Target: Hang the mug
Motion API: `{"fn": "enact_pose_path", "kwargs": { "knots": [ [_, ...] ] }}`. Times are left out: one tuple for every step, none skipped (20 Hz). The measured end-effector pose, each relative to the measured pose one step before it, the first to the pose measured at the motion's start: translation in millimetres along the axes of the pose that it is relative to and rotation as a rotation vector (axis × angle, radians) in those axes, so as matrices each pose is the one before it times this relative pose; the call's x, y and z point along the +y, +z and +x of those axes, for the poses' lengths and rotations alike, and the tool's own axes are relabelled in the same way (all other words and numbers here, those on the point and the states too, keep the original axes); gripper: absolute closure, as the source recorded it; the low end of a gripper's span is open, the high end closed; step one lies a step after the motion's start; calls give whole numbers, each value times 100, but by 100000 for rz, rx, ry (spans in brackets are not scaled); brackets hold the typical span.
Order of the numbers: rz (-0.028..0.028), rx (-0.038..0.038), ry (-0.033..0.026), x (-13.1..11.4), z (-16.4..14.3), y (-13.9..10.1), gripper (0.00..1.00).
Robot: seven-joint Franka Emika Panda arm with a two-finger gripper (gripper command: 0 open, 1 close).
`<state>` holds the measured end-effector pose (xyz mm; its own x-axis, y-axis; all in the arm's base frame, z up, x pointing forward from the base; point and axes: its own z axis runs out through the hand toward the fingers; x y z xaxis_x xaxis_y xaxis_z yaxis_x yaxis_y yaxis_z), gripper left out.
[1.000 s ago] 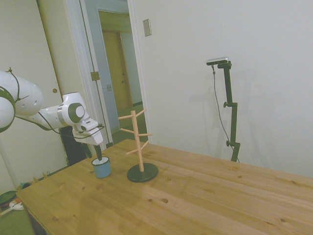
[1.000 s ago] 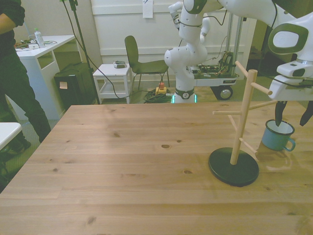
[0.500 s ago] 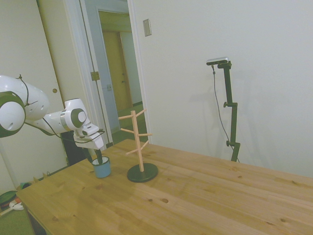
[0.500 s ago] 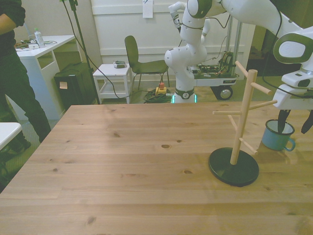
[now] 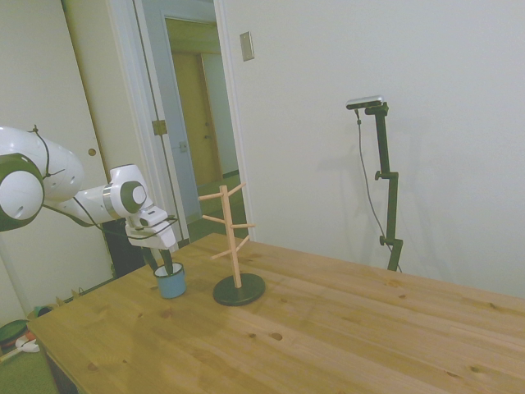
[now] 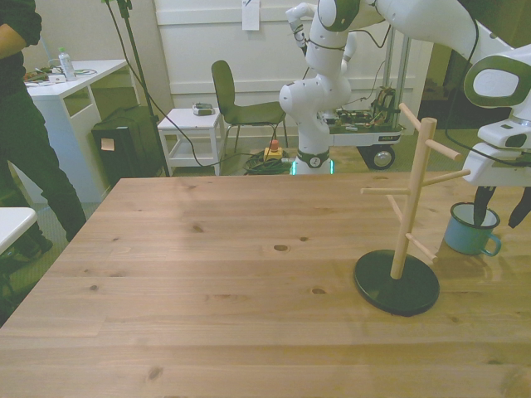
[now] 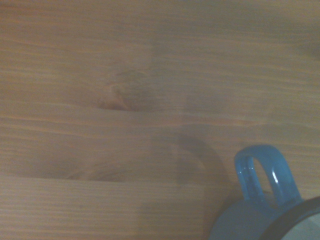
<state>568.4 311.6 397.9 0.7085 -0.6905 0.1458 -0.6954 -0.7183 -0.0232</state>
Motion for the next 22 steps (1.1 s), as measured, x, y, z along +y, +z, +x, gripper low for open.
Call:
{"fn": "enact_pose_path", "kwargs": {
  "knots": [
    [-513,31,380,94,246,73,100],
    [-323,47,308,56,229,73,100],
    [-276,18,215,50,170,124,100],
    [-245,-54,58,16,60,150,100],
    [-213,-92,-28,-7,-6,148,100],
    [-192,-95,-47,-14,-26,139,100],
    [-159,-82,-62,-16,-34,113,100],
    [-132,-67,-43,-12,-26,95,100],
    [-95,-47,-25,-7,-14,69,100],
    [-65,-30,-12,-3,-7,46,100],
    [-69,-27,-11,5,-7,42,100],
    [-87,-27,-19,16,-14,43,100],
    [-83,-25,-19,17,-15,40,100],
    [-53,-17,-19,11,-13,27,100],
    [-36,-10,-13,7,-11,17,100],
    [-37,-10,-10,7,-7,17,100],
    [-36,-10,-7,8,-6,18,100],
    [-41,-7,5,10,1,19,100],
    [-49,-1,21,15,11,24,100],
    [-89,-4,41,24,22,40,100],
    [-118,-6,55,35,30,56,100],
    [-77,6,58,26,34,35,100]
  ]
}}
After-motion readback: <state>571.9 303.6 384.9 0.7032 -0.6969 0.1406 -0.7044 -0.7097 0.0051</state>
